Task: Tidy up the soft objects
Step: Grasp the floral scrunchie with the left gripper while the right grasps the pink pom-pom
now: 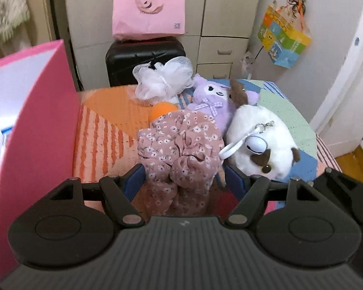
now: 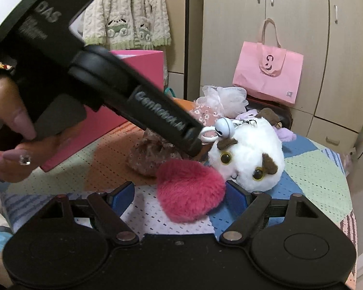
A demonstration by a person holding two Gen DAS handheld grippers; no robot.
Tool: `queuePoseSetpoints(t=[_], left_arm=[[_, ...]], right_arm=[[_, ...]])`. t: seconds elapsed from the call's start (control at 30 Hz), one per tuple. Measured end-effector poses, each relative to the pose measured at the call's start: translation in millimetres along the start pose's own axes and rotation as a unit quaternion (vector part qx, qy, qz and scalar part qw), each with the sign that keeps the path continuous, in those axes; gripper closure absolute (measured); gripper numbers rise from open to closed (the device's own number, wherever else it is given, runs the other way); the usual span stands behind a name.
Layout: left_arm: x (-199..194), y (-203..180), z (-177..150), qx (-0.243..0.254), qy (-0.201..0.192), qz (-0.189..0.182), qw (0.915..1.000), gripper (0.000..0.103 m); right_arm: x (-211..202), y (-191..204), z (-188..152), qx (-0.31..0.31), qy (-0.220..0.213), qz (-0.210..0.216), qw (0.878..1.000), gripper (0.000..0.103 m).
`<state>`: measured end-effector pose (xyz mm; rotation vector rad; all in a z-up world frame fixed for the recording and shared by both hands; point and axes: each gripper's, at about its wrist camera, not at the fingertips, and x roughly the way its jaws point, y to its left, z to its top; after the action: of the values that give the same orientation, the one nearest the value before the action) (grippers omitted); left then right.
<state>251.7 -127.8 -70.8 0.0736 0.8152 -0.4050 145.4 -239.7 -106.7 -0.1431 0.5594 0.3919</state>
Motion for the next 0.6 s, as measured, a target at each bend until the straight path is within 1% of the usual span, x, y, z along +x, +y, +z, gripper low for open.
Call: queuePoseSetpoints(t=[0.1, 0.17, 0.2, 0.27, 0.33, 0.37, 0.4, 0.43, 0.47, 0.53, 0.6], left_arm=[[6, 0, -4, 0.004, -0.004, 0.023, 0.9997, 0.032], [9, 1, -5, 0.001, -0.007, 0.013, 0.9999, 0.03], [10, 2, -6, -0.002, -0.015, 0.004, 0.9999, 0.03], [14, 2, -8, -0.001, -0.021, 0.011, 0.9997, 0.03], [15, 4, -10, -0.004, -0.025, 0.006, 0.9996, 0.03], [16, 6, -11, -0.011, -0.024, 0.002, 0.9996, 0.035], [17, 8, -13, -0.021, -0.021, -0.002, 0.9996, 0.04], [17, 8, -14, -0.02, -0.021, -0.002, 0.9996, 0.054], [16, 6, -15, -0.006, -0.022, 0.007, 0.9997, 0.07], [15, 5, -17, 0.001, -0.024, 0.016, 0.9996, 0.077], [14, 7, -19, -0.004, -0.026, 0.012, 0.9996, 0.081]], right_arm=[[2, 2, 2, 0.003, 0.006, -0.006, 1.0, 0.019], [3, 3, 4, 0.01, 0.008, -0.007, 1.0, 0.019], [4, 2, 5, 0.015, 0.008, -0.007, 1.0, 0.019], [6, 0, 5, 0.027, 0.009, -0.005, 1.0, 0.019], [8, -2, 4, 0.037, 0.013, -0.006, 0.999, 0.024], [9, -2, 3, 0.04, 0.015, -0.008, 0.999, 0.027], [10, -4, 2, 0.046, 0.018, -0.011, 0.999, 0.033], [11, -5, 0, 0.052, 0.02, -0.013, 0.998, 0.038], [11, -6, -2, 0.056, 0.016, -0.015, 0.998, 0.041], [10, -6, -5, 0.056, 0.01, -0.015, 0.998, 0.046], [9, -6, -6, 0.059, 0.007, -0.021, 0.998, 0.049]])
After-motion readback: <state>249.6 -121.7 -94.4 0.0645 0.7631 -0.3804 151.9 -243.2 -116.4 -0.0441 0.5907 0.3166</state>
